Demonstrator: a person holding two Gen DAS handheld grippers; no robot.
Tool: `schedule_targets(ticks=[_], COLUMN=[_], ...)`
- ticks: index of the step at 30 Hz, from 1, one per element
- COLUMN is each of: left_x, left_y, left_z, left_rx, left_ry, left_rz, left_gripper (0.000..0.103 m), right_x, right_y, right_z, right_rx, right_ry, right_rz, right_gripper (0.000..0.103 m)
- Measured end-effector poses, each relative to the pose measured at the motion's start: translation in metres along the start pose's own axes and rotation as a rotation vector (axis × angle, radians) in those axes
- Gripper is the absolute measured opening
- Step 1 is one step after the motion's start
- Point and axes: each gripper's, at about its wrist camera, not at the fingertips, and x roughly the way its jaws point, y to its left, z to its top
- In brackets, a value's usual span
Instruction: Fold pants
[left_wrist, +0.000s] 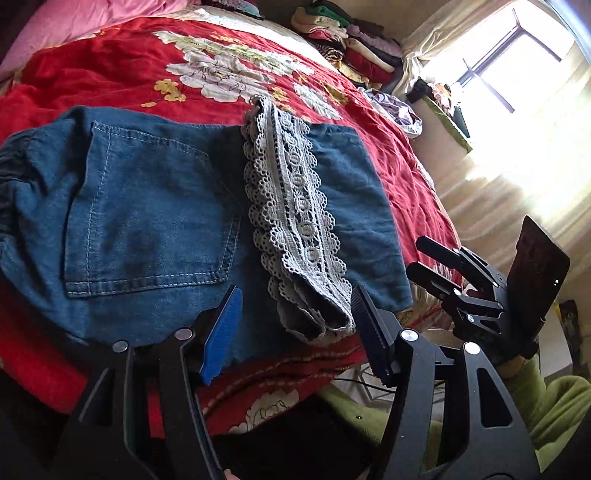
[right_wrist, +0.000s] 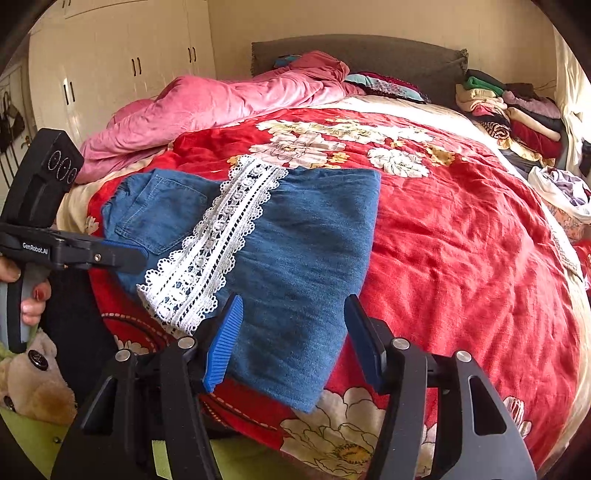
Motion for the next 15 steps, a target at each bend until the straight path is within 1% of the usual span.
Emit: schedule_targets(ticks=[4,6,8,9,11,13,15], left_x=[0.012,0.026,0.038,0.043,0.042,0.033,0.023], left_y=[-0.008,-0.009,-0.008,-0.008,-0.008,-0.009,-0.011], left_z=[-0.003,-0.003,-0.005,-0.006,-0.007,-0.007,-0.007], left_rx=[0.008,-0.003,-0.02,-0.014,-0.011,0.0,0.036], left_ry=[0.04,0.075,0.105,0.116,0.11,0.09,0.073], left_rz=[0.002,0.001,-0.02,-0.01,-0.01,-0.007,0.029], left_gripper=[0.053,0.052,0.027,0.024,0.017,0.016,0.016], right_x=[-0.001,-0.001,0.001,0.002,0.005,0.008,0.006], right_y=[0.001,0.002,0.002,0.003,0.005,0.008,0.012], right_z=[-0.004,-0.005,-0.006,-0.007,-0.008,-0.008,-0.004], right_rx=[-0.009,-0.012,-0.013,-0.014,-0.021,-0.032,-0.041], right_ry=[-0.003,-0.004,-0.001,0.001,0.007,0.014,0.0], right_rz=[0.008,0.013,0.018,0.02,0.021,0.019,0.035], right_gripper=[0.056,0.056,0.056,0.056,0.056,0.056,0.056])
